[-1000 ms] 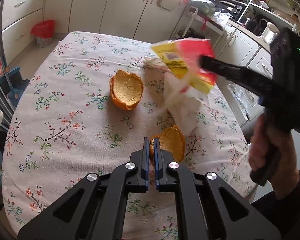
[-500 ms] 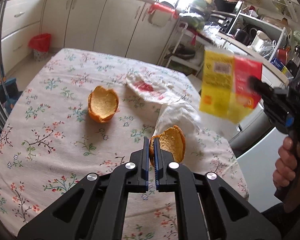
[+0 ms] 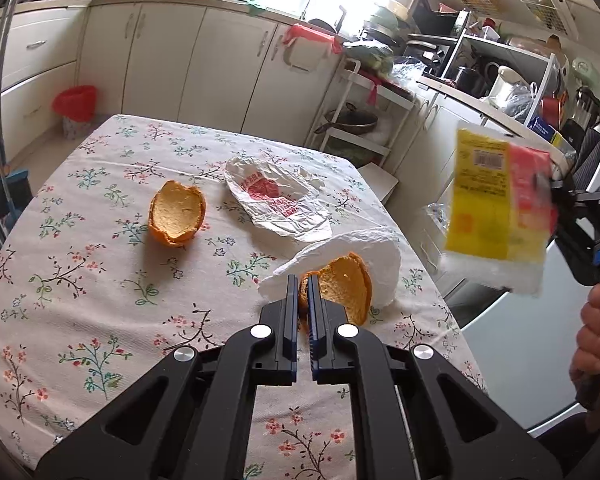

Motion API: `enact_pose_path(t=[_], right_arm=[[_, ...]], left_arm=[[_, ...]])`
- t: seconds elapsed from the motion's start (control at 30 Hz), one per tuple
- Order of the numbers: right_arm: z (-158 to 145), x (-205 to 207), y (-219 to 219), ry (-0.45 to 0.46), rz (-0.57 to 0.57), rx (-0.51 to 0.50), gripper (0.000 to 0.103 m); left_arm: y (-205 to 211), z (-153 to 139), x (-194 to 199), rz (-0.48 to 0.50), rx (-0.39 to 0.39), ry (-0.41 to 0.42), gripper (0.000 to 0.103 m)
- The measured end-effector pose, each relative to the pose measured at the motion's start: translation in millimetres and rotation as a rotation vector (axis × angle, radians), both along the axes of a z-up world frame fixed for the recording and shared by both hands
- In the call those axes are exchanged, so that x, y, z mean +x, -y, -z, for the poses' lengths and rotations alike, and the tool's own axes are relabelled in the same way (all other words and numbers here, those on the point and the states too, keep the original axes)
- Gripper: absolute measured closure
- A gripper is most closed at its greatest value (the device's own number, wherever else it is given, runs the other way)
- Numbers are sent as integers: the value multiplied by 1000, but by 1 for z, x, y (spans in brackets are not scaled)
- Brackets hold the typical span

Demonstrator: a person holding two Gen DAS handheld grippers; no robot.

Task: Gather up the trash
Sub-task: 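Carry the peel and packet to the yellow bucket and open both tools over it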

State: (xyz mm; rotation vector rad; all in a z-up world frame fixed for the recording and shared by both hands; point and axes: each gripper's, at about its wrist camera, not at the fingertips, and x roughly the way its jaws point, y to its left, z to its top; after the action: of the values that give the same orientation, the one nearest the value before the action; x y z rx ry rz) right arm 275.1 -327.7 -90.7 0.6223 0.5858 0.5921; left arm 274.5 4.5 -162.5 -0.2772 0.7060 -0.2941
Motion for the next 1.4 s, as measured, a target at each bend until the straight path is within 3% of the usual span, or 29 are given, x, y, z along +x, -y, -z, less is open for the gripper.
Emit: enact_pose_path(t=[0.3, 0.8, 1.4], right_arm=[[-10, -19, 19, 35, 37, -51, 99], [-3, -52, 75, 26, 144, -109, 99], [39, -92, 152, -124, 364, -134, 99]], left_arm=[[18, -7, 1, 23, -10, 35, 99], [85, -20, -8, 149, 15, 90, 99], [210, -18, -43, 324, 5, 64, 99]])
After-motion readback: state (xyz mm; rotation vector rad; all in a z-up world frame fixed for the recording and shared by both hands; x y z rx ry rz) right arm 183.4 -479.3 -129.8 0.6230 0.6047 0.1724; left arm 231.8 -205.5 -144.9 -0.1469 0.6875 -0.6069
